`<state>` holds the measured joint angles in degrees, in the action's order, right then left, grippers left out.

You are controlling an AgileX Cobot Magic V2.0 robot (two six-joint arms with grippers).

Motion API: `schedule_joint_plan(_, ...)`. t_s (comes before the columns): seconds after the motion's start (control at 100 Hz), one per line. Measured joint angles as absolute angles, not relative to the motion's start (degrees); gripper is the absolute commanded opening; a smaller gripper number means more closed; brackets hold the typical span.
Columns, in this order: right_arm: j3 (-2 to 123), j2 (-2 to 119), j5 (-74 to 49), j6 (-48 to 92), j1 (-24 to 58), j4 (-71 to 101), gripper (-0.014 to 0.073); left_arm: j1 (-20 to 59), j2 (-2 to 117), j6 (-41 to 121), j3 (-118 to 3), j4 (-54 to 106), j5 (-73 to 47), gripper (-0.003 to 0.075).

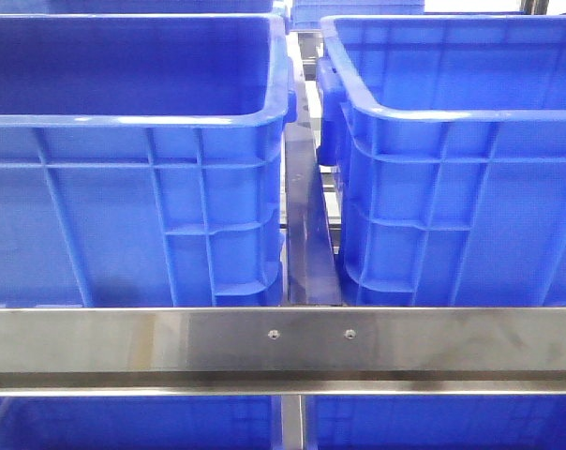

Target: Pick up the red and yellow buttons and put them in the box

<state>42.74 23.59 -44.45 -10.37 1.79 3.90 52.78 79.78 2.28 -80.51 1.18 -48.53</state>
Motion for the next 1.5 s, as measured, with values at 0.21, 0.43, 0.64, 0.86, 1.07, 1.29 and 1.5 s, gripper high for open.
schedule_joint_plan(0.21,42.7,23.9,-44.8,-10.4,1.8,9.5,0.0431,52.8,79.8,2.3,-80.5,1.2,-48.5,-0.0019)
schedule_joint_plan(0.43,42.7,24.5,-43.8,-10.3,1.8,20.4,0.0529,52.8,79.8,2.3,-80.5,1.2,-48.5,-0.0019)
schedule_joint_plan(0.64,42.7,29.9,-43.5,1.3,1.8,39.6,0.0529,52.8,79.8,2.3,-80.5,1.2,-48.6,-0.0019)
schedule_joint_plan(0.86,42.7,40.4,-45.3,21.4,1.8,64.5,0.0529,52.8,79.8,2.3,-80.5,1.2,-48.6,-0.0019)
schedule_joint_plan(1.07,42.7,50.3,-48.5,33.9,1.8,79.1,0.0529,52.8,79.8,2.3,-80.5,1.2,-48.7,-0.0019)
schedule_joint_plan(1.29,42.8,57.1,-49.8,38.5,4.0,84.1,0.0529,52.8,79.8,2.3,-80.5,1.2,-48.7,-0.0019)
schedule_joint_plan(1.5,42.8,61.0,-49.8,41.9,7.9,87.7,0.0529,52.8,79.8,2.3,-80.5,1.2,-48.7,-0.0019)
